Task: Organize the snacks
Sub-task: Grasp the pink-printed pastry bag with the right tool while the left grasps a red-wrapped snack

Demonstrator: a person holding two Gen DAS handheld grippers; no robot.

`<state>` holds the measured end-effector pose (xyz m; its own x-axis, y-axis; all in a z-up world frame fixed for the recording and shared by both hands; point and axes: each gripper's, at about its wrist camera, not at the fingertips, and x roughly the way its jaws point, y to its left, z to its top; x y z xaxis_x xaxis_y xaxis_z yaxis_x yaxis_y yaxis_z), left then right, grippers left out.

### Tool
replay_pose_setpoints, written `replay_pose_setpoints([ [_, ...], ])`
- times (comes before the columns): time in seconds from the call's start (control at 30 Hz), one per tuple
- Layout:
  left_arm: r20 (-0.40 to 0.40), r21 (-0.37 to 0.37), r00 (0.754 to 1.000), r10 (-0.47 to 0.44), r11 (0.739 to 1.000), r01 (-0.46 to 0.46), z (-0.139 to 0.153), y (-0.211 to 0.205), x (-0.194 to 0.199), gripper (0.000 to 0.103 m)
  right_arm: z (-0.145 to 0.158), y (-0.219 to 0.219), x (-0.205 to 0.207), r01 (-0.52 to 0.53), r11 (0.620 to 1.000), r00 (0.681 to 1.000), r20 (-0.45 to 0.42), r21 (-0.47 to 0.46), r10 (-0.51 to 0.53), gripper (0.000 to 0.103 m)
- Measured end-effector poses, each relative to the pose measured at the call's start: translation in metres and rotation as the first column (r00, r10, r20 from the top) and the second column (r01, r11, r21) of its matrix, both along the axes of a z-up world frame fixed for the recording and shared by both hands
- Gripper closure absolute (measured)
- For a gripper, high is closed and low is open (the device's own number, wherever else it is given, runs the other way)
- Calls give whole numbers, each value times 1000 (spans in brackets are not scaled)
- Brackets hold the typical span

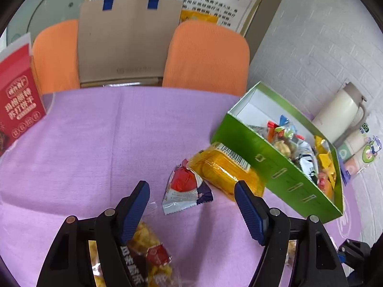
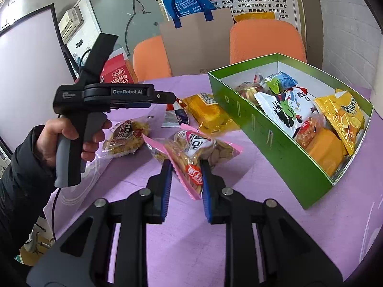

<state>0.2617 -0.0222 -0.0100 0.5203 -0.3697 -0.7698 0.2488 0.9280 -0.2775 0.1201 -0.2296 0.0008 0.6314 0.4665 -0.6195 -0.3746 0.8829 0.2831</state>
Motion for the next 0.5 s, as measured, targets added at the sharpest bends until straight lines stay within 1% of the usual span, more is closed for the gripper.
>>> replay_pose_setpoints([
  [0.07,-7,27,1000,-18,999,18,-6,-7,5,34,-1,-5,3,5,1000,1000,-3,8,-5,78],
  [0.13,-9,52,999,-33,998,34,-10,-11,9,44,-2,-8,4,13,1000,1000,-4,12,-13,78],
  [0.17,-23,61,999,-37,997,38,-14,-13,12,49,-2,-8,4,16,1000,1000,-5,14,-16,78],
  [0.27,-56,55,998,-41,998,44,-21,-13,17,66,-3,-8,5,17,1000,1000,-10,19,-17,78],
  [0.3,-56,57,998,-42,997,45,-22,-13,18,70,-3,-8,5,17,1000,1000,-10,18,-17,78],
  [0.33,-54,54,998,-44,997,47,-23,-12,17,71,-4,-8,5,16,1000,1000,-11,17,-15,78],
  [0.4,-52,53,998,-44,998,46,-21,-10,15,79,-3,-7,5,15,1000,1000,-11,16,-15,78],
  [0.5,-47,44,997,-53,998,55,-19,-7,11,80,0,-6,3,14,1000,1000,-1,16,-14,78],
])
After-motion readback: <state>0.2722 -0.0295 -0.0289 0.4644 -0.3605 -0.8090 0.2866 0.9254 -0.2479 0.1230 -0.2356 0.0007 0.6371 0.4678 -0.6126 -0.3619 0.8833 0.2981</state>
